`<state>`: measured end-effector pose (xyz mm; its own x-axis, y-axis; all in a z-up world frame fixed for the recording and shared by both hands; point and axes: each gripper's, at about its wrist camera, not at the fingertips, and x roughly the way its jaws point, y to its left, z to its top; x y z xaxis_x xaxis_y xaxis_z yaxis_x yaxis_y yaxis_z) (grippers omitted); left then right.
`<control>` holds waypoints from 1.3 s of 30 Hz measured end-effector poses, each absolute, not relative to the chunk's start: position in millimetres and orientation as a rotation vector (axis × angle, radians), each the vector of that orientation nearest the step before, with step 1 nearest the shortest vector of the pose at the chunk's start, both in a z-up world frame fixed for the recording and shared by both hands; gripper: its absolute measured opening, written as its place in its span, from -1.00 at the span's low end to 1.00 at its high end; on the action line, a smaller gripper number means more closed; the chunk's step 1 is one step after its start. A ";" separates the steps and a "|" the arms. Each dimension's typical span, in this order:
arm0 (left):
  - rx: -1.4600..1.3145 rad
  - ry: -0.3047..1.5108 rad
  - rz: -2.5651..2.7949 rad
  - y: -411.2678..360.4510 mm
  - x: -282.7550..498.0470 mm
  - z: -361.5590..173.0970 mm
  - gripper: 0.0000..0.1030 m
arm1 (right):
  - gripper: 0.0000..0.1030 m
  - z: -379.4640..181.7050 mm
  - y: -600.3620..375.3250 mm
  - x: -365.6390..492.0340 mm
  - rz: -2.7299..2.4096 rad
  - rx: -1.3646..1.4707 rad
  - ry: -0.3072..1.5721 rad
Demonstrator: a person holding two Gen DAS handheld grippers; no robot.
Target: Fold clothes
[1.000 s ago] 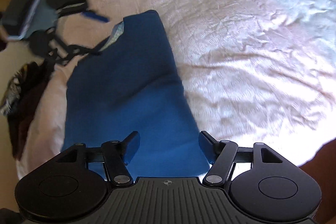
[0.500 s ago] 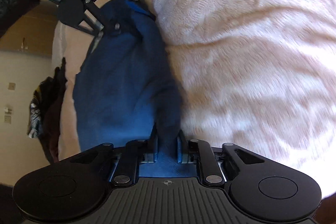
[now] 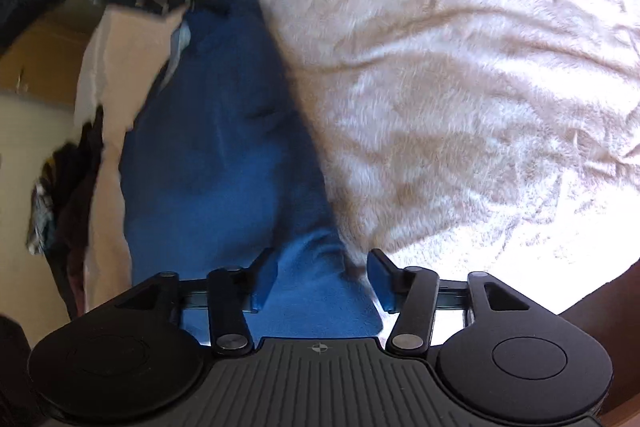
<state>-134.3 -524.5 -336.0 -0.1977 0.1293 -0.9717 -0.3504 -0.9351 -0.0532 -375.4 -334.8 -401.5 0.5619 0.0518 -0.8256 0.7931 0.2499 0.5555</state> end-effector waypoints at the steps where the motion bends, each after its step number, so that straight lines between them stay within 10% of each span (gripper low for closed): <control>1: -1.769 0.307 2.172 -525.1 -133.9 -342.5 -0.42 | 0.05 -405.2 -332.8 -369.5 -0.571 1.206 0.896; 8: -1.755 0.431 2.084 -538.5 -144.9 -363.2 -0.07 | 0.05 -425.2 -330.6 -356.4 -0.488 1.195 0.956; 15: -1.852 0.277 2.029 -552.8 -147.4 -379.2 -0.68 | 0.01 -430.2 -329.6 -360.4 -0.493 1.268 0.913; 18: -1.878 0.251 2.081 -563.6 -134.8 -364.5 -0.82 | -0.87 -424.7 -334.7 -357.8 -0.504 1.274 0.936; 31: -1.926 0.190 2.255 -590.9 -105.1 -346.3 -0.83 | -0.91 -410.0 -317.9 -368.2 -0.614 1.327 0.904; 34: -1.860 0.122 2.327 -595.2 -106.4 -321.8 -0.73 | -0.86 -394.6 -318.8 -368.8 -0.630 1.308 0.879; 39: -1.697 0.042 2.299 -546.2 -147.3 -308.7 -0.47 | 0.14 -377.1 -321.1 -366.0 -0.702 1.212 0.844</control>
<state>-147.3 -546.2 -308.7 -0.2686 0.2085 -0.9404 -0.2425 -0.9595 -0.1435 -366.0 -321.1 -377.1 0.5202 -0.0208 -0.8538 0.8356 0.2194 0.5037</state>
